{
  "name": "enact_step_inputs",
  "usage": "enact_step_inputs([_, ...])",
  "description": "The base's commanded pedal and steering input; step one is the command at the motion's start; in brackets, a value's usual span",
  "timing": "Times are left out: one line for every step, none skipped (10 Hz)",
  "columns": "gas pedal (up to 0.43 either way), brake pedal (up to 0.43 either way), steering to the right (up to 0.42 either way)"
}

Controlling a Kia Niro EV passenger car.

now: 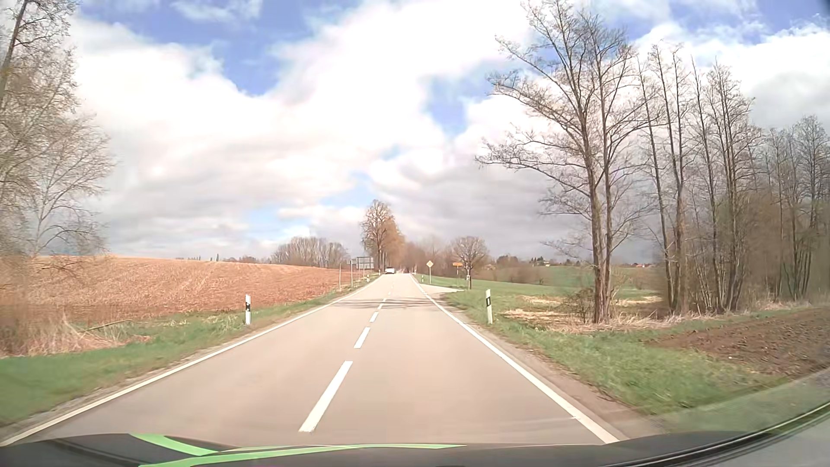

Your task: Follow the waypoints while adhering to traffic rules and regulations

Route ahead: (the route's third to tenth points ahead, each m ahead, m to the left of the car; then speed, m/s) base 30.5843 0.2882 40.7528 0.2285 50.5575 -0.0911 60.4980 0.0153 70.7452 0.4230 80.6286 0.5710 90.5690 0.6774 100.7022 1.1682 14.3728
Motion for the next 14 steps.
enact_step_inputs([0.299, 0.000, -0.001])
enact_step_inputs([0.299, 0.000, -0.002])
enact_step_inputs([0.299, 0.000, -0.002])
enact_step_inputs([0.299, 0.000, -0.002])
enact_step_inputs([0.311, 0.000, -0.002])
enact_step_inputs([0.311, 0.000, -0.002])
enact_step_inputs([0.311, 0.000, -0.002])
enact_step_inputs([0.311, 0.000, -0.002])
enact_step_inputs([0.311, 0.000, -0.002])
enact_step_inputs([0.311, 0.000, -0.004])
enact_step_inputs([0.311, 0.000, -0.007])
enact_step_inputs([0.311, 0.000, -0.007])
enact_step_inputs([0.311, 0.000, -0.007])
enact_step_inputs([0.311, 0.000, -0.007])
